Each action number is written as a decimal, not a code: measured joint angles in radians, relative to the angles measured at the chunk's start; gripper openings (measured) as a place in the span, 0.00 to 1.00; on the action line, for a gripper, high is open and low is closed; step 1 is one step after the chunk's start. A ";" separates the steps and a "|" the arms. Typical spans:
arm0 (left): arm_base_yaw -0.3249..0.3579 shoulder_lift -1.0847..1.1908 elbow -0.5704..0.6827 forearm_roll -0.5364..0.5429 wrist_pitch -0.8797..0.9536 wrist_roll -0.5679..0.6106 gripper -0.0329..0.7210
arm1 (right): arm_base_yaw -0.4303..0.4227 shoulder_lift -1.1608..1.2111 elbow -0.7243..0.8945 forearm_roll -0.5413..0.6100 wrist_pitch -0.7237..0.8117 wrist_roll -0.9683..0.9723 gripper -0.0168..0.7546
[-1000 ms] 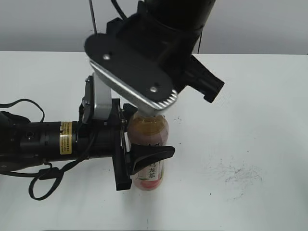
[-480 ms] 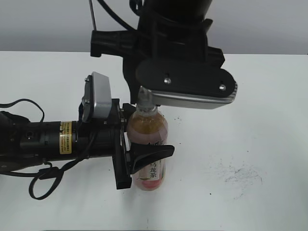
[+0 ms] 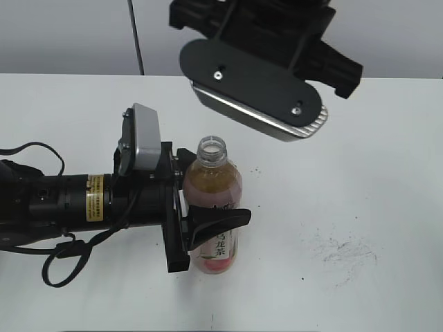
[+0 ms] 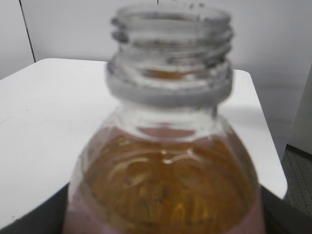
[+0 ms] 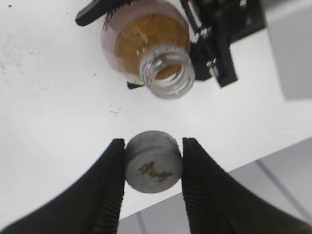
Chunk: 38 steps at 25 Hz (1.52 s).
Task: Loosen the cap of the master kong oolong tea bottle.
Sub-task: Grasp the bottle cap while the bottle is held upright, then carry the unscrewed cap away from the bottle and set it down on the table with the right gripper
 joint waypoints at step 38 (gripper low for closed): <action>0.000 0.000 0.000 -0.001 0.000 0.000 0.63 | -0.251 0.273 0.435 -0.199 -0.211 0.921 0.76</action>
